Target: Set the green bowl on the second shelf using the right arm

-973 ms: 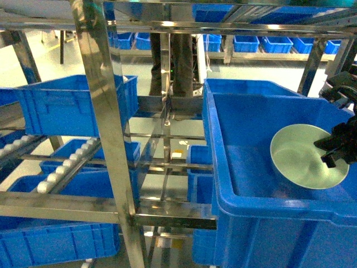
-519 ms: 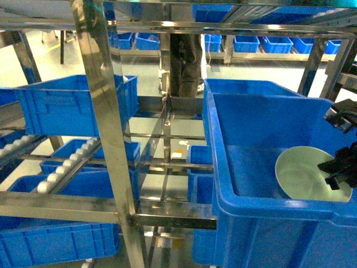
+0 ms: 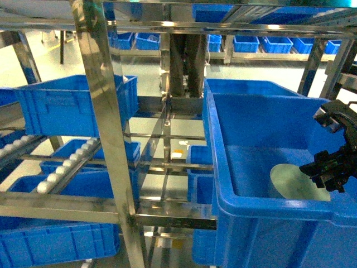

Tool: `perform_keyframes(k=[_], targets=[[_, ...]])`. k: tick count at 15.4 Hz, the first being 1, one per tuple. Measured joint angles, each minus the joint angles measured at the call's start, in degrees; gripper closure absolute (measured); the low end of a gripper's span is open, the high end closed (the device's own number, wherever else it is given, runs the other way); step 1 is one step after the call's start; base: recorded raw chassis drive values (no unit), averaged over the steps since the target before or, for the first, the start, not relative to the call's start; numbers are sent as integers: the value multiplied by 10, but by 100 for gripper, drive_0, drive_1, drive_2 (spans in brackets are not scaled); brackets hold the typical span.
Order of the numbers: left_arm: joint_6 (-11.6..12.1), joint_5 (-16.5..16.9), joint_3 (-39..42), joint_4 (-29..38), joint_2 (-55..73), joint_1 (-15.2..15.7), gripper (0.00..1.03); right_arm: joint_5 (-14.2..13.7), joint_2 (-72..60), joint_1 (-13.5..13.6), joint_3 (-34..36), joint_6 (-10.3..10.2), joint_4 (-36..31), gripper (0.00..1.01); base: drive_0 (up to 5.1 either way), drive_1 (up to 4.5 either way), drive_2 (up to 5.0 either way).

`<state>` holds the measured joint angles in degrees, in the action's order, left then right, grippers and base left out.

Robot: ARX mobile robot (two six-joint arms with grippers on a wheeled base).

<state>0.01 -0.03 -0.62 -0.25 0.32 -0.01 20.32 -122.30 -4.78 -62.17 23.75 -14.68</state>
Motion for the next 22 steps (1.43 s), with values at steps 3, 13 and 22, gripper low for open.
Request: perform_keyframes(k=[3,13,22], targets=[[0,0,0,0,0,0,5,-3,14,-1,-2,-8,-22,20,0,0,0],[0,0,0,0,0,0,5,-38,286,28,226,-117,-141,3,0,0,0],[0,0,0,0,0,0,5,-49,862,20,434,-174,136,3,0,0,0]])
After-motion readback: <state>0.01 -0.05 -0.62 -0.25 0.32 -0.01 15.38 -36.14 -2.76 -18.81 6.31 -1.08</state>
